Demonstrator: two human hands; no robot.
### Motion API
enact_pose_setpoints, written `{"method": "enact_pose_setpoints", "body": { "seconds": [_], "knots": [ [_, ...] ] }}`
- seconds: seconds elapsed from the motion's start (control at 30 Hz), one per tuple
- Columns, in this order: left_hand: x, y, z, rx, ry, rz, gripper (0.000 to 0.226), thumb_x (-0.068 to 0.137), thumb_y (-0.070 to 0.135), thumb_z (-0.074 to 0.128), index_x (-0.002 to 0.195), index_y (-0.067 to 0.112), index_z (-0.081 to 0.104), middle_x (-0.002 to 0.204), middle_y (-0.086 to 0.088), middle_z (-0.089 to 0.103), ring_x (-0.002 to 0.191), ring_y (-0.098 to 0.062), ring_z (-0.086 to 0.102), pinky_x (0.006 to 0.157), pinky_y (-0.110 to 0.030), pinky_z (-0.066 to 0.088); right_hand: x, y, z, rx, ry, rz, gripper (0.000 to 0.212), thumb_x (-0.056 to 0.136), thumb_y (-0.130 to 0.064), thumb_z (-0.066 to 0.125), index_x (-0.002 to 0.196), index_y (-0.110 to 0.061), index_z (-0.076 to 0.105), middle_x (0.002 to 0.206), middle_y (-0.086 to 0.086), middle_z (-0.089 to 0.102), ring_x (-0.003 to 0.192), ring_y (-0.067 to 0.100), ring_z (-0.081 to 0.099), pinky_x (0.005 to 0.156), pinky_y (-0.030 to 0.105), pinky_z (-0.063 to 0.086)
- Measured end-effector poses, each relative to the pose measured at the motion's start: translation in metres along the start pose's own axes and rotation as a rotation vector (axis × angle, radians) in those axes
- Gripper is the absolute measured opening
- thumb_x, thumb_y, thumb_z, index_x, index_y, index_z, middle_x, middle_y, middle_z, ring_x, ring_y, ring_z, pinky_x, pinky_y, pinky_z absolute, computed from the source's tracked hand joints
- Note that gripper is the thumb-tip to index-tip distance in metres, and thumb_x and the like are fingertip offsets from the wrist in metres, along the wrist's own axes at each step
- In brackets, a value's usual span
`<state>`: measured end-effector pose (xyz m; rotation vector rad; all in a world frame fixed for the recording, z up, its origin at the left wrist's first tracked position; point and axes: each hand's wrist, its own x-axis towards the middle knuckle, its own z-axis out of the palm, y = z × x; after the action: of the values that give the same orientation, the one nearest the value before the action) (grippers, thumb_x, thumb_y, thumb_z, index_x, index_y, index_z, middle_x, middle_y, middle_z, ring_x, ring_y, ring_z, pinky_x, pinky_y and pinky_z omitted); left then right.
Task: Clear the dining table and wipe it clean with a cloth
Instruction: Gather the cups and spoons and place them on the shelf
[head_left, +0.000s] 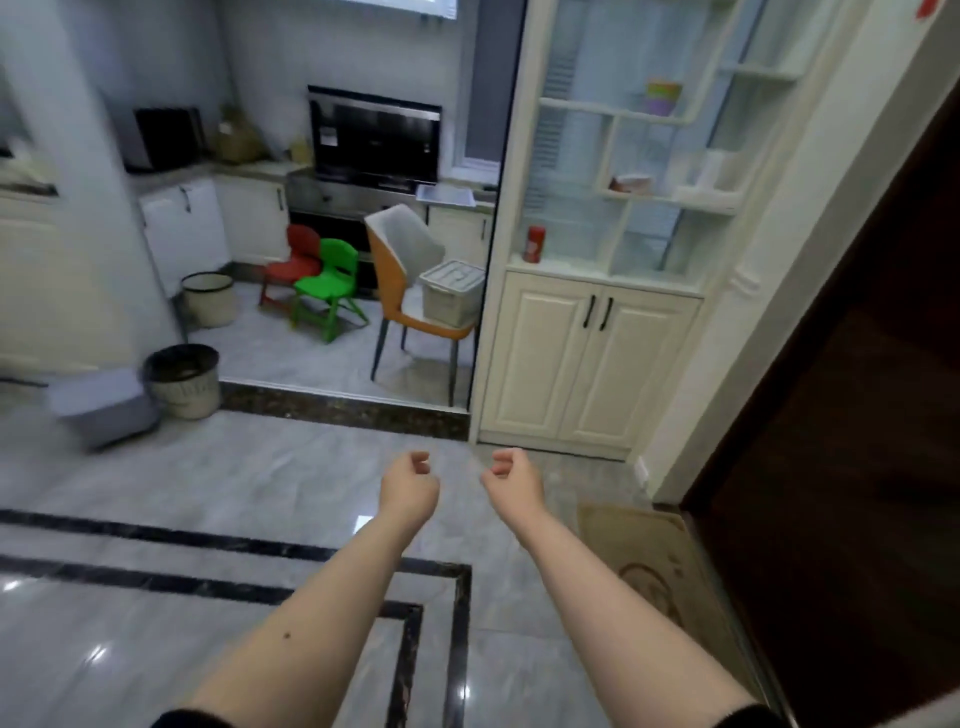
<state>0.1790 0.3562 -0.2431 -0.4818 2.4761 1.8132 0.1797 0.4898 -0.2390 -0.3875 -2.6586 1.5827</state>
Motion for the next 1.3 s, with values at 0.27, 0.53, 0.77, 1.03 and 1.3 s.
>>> {"method": "enact_pose_setpoints", "body": {
  "seconds": [0.27,0.53,0.77,1.03,1.3],
  "knots": [
    [0.085,-0.039,-0.090,-0.041,0.280,-0.156,0.033,0.091,0.008,0.050,0.124,0.010,0.050,0.120,-0.008,0.056,0.096,-0.015,0.050,0.082,-0.026,0.043,0.064,-0.061,0.135,-0.026,-0.298,-0.091,0.028,0.088,-0.011,0.057,0.116,-0.006,0.052,0.093,0.002,0.052,0.082,0.014,0.051,0.068,0.020,0.042],
    [0.176,-0.068,-0.203,-0.106,0.500,-0.211,0.032,0.091,0.010,0.048,0.123,0.008,0.052,0.118,-0.008,0.056,0.094,-0.017,0.051,0.079,-0.027,0.042,0.118,-0.140,0.279,-0.058,-0.569,-0.185,0.030,0.086,-0.012,0.058,0.115,-0.008,0.053,0.097,0.006,0.057,0.083,0.016,0.053,0.058,0.017,0.039],
    [0.236,-0.089,-0.320,-0.122,0.694,-0.304,0.030,0.091,0.011,0.049,0.120,0.008,0.055,0.116,-0.010,0.058,0.099,-0.021,0.055,0.081,-0.028,0.044,0.145,-0.222,0.407,-0.137,-0.790,-0.257,0.031,0.086,-0.013,0.058,0.117,-0.008,0.054,0.100,0.006,0.059,0.089,0.017,0.054,0.074,0.024,0.040],
    [0.311,-0.117,-0.435,-0.182,0.939,-0.374,0.028,0.091,0.010,0.049,0.118,0.008,0.055,0.111,-0.008,0.059,0.093,-0.021,0.056,0.081,-0.030,0.048,0.173,-0.306,0.554,-0.219,-1.018,-0.386,0.032,0.087,-0.014,0.059,0.118,-0.010,0.052,0.108,0.010,0.062,0.091,0.018,0.056,0.072,0.025,0.042],
    [0.353,-0.141,-0.560,-0.298,1.195,-0.448,0.028,0.093,0.009,0.048,0.120,0.006,0.054,0.115,-0.010,0.056,0.092,-0.016,0.050,0.078,-0.025,0.040,0.181,-0.405,0.691,-0.275,-1.239,-0.556,0.031,0.089,-0.013,0.058,0.119,-0.011,0.051,0.100,0.005,0.061,0.081,0.011,0.056,0.059,0.018,0.040]
  ]
}}
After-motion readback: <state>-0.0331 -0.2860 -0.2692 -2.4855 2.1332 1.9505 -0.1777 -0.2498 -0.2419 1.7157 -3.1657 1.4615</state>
